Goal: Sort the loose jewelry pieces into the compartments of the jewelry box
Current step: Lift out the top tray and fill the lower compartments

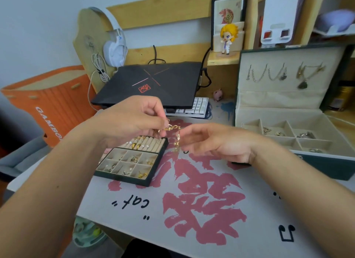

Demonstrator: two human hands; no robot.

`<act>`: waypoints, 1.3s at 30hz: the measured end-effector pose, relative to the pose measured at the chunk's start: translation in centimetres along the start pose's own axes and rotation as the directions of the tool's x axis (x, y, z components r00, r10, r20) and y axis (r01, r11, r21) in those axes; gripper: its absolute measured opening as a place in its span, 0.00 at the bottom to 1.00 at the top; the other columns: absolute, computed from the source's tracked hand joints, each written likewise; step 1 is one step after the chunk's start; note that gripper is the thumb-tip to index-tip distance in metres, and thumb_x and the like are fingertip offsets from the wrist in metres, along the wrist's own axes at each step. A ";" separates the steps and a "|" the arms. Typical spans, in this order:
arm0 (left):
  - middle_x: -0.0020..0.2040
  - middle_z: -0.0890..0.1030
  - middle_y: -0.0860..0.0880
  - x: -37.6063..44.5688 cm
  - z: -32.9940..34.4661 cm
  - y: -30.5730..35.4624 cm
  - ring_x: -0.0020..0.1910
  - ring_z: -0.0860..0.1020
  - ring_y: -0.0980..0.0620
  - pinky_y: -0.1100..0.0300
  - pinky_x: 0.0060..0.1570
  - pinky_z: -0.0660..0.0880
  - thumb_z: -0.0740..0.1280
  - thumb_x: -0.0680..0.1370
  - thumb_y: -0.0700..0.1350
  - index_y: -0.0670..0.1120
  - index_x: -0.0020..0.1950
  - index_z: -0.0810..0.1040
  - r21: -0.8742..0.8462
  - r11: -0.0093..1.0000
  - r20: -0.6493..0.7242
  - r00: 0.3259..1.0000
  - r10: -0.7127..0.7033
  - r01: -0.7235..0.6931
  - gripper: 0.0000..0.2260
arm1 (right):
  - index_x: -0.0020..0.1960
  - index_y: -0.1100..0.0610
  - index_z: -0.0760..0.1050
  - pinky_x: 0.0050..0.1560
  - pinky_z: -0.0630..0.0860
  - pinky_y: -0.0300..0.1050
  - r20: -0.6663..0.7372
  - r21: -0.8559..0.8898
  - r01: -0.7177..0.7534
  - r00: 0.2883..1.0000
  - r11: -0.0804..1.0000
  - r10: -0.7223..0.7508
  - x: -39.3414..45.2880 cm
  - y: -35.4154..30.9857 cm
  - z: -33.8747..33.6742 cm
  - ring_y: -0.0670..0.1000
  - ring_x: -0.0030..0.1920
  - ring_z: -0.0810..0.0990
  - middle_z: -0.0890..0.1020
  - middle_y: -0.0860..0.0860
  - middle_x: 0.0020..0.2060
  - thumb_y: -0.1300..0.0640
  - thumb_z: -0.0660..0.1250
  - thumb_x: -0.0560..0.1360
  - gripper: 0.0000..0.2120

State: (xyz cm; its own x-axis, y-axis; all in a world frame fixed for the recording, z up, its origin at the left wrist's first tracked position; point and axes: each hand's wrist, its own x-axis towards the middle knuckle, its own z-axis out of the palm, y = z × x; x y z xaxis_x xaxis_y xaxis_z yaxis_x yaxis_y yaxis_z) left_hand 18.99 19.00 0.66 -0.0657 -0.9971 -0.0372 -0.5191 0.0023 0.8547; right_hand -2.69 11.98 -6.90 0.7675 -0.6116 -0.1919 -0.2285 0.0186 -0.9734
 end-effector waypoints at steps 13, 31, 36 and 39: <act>0.40 0.83 0.39 0.4 -2.3 0.3 0.39 0.82 0.47 0.54 0.48 0.82 0.70 0.77 0.30 0.38 0.44 0.78 0.022 0.999 0.042 0.998 -0.048 0.047 0.05 | 0.54 0.59 0.84 0.58 0.81 0.52 -0.145 0.021 0.190 0.972 0.982 -0.185 0.3 0.1 0.2 0.54 0.47 0.85 0.86 0.56 0.44 0.59 0.69 0.78 0.08; 0.55 0.87 0.45 0.0 4.9 -3.1 0.57 0.85 0.46 0.49 0.61 0.78 0.70 0.80 0.36 0.41 0.47 0.78 -0.322 0.933 -0.120 0.985 0.127 -0.160 0.03 | 0.46 0.56 0.80 0.56 0.77 0.58 -0.075 -0.503 0.215 0.954 0.837 -0.290 -3.3 -3.6 -1.4 0.51 0.37 0.78 0.77 0.51 0.30 0.54 0.58 0.84 0.15; 0.49 0.88 0.48 0.4 6.6 -2.8 0.49 0.86 0.52 0.52 0.58 0.80 0.70 0.78 0.35 0.40 0.47 0.79 -0.240 0.945 -0.178 0.967 0.183 -0.223 0.02 | 0.48 0.57 0.80 0.57 0.77 0.63 -0.068 -0.482 0.203 0.961 0.853 -0.267 -3.3 -3.5 -1.6 0.52 0.37 0.78 0.77 0.53 0.30 0.54 0.57 0.85 0.15; 0.45 0.88 0.45 0.4 6.9 -3.0 0.45 0.86 0.50 0.50 0.56 0.80 0.71 0.78 0.35 0.38 0.48 0.79 -0.261 0.942 -0.188 0.968 0.164 -0.211 0.02 | 0.48 0.59 0.81 0.52 0.78 0.57 -0.076 -0.479 0.198 0.961 0.855 -0.265 -3.3 -3.5 -1.5 0.52 0.35 0.76 0.75 0.54 0.30 0.55 0.58 0.85 0.16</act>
State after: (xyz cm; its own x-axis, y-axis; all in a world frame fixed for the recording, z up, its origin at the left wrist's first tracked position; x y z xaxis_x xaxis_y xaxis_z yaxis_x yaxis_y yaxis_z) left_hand 14.65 19.09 -5.49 0.0114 -0.9794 0.2018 -0.2528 0.1924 0.9482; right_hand -5.30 12.72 -2.69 0.7531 -0.6527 0.0825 -0.3306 -0.4839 -0.8102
